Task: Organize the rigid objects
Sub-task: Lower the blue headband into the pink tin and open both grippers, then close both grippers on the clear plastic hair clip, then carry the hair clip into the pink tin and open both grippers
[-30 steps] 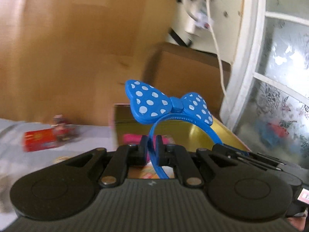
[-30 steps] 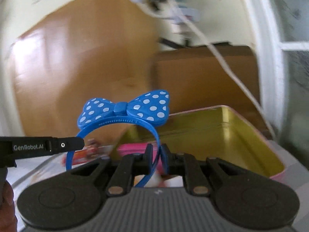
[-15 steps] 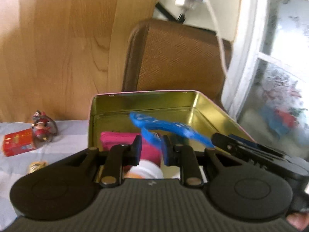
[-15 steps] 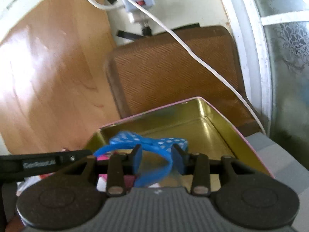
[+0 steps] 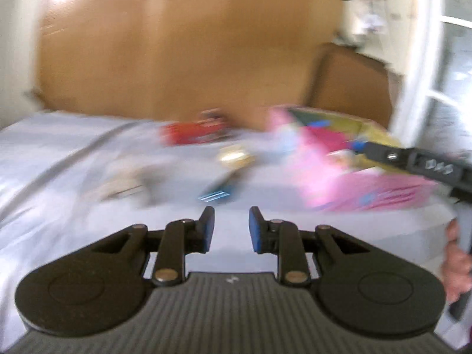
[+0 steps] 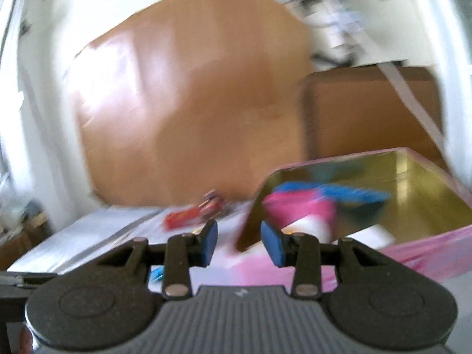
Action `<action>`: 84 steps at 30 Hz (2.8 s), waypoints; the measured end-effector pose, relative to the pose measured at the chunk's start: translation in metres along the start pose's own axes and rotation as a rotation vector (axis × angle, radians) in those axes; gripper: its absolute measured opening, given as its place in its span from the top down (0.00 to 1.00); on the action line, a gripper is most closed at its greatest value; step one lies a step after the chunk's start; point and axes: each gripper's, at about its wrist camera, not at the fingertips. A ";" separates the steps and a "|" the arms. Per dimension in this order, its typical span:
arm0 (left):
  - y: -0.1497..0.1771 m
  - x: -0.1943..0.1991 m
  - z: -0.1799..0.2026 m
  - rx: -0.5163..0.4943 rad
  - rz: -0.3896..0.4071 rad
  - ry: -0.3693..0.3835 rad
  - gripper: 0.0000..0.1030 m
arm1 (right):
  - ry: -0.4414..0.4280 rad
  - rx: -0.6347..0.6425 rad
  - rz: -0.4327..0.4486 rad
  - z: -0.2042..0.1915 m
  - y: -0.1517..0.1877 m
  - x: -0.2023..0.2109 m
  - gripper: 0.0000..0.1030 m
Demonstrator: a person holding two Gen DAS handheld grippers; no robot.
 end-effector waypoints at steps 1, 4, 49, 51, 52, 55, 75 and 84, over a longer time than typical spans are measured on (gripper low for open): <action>0.005 0.005 -0.017 -0.004 -0.007 -0.046 0.73 | -0.035 0.006 -0.031 -0.016 0.007 -0.007 0.66; 0.012 0.018 -0.067 0.025 -0.021 -0.169 0.73 | -0.151 0.013 -0.121 -0.065 0.030 -0.029 0.66; 0.018 -0.005 -0.063 -0.031 -0.024 0.052 0.93 | -0.239 0.139 -0.299 -0.148 0.092 -0.067 0.93; 0.008 -0.005 -0.045 -0.061 -0.001 0.079 0.94 | -0.213 0.141 -0.248 -0.139 0.080 -0.061 0.93; 0.003 -0.007 -0.036 -0.064 0.009 0.095 0.94 | -0.198 0.138 -0.224 -0.131 0.072 -0.058 0.93; -0.014 -0.018 -0.003 -0.075 0.042 0.159 0.94 | -0.153 0.128 -0.157 -0.103 0.049 -0.049 0.93; -0.030 -0.155 0.217 -0.202 -0.059 0.354 0.72 | 0.329 0.060 -0.063 0.124 -0.011 -0.046 0.90; -0.037 -0.120 0.205 -0.237 -0.052 0.281 0.64 | 0.332 0.012 -0.013 0.126 -0.013 -0.017 0.72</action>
Point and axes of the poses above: each gripper's, at about its wrist camera, not at the fingertips, and x roughly against the way its jaws point, z to its right, y to its underside, and after that the axes turned 13 degrees about z, right-handed
